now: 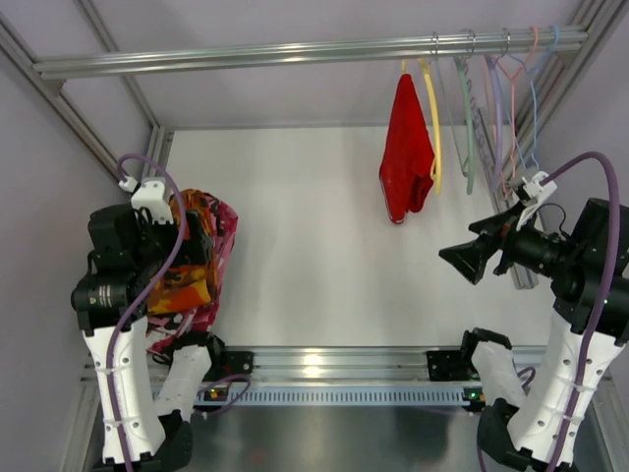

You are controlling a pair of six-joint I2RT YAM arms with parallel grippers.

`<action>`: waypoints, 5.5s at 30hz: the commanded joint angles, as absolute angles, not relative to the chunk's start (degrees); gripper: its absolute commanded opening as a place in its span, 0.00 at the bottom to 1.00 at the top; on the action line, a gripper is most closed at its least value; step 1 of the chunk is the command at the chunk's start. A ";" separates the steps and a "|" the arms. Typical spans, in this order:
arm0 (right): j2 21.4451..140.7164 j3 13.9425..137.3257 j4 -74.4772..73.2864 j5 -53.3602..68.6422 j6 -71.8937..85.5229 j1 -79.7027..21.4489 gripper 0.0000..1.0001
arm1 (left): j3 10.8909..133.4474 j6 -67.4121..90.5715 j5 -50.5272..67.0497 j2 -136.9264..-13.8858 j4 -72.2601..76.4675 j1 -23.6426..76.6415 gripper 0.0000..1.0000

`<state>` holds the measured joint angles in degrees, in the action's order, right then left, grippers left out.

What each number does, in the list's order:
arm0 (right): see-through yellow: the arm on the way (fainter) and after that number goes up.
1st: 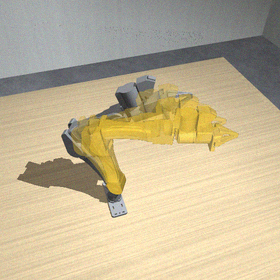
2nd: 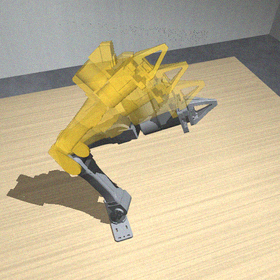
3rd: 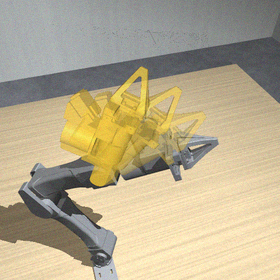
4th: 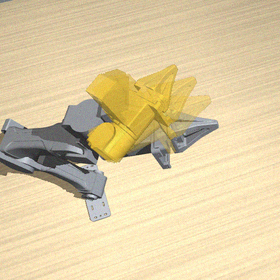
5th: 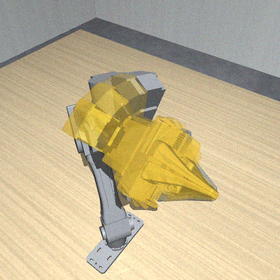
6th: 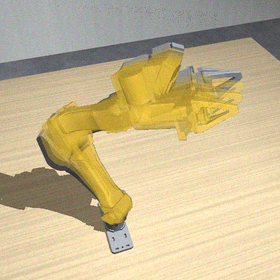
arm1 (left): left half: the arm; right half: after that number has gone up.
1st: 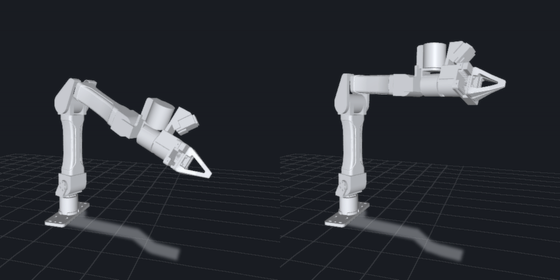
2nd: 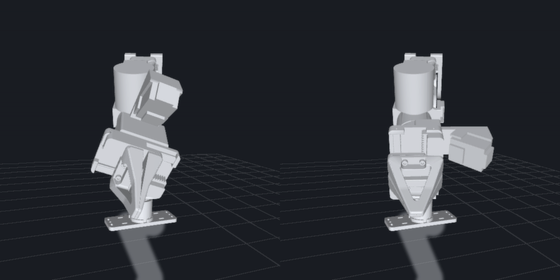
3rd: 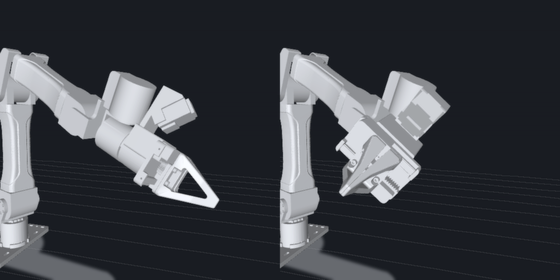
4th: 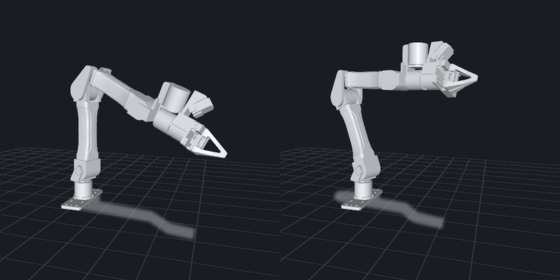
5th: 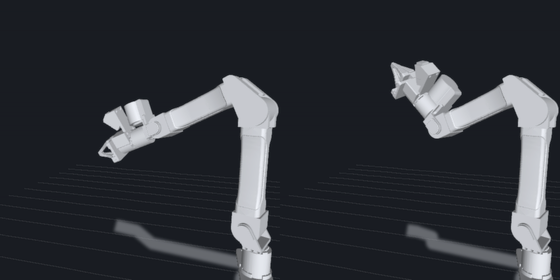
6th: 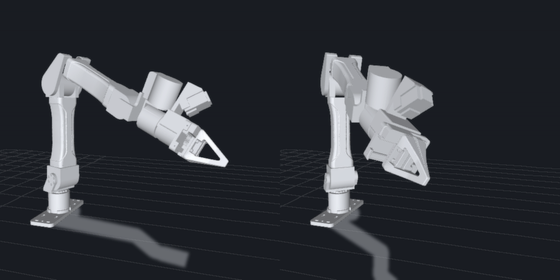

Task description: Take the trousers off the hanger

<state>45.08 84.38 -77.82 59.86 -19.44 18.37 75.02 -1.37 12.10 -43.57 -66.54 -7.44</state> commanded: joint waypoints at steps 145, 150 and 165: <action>76.21 109.08 -7.91 56.95 77.26 -3.43 0.00 | 73.48 2.29 17.30 -42.45 -57.57 -7.47 0.98; 71.73 99.08 -5.89 58.36 77.26 -4.83 0.00 | 70.50 0.53 27.83 -38.15 -53.97 -7.47 0.98; 61.70 82.36 7.91 56.87 79.10 -11.51 0.00 | 59.77 8.79 41.22 -39.81 -28.16 -7.38 0.95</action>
<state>65.69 81.36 -8.49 58.26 81.34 -9.82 61.52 5.85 37.76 -38.26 -40.42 -7.44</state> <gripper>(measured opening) 0.078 0.949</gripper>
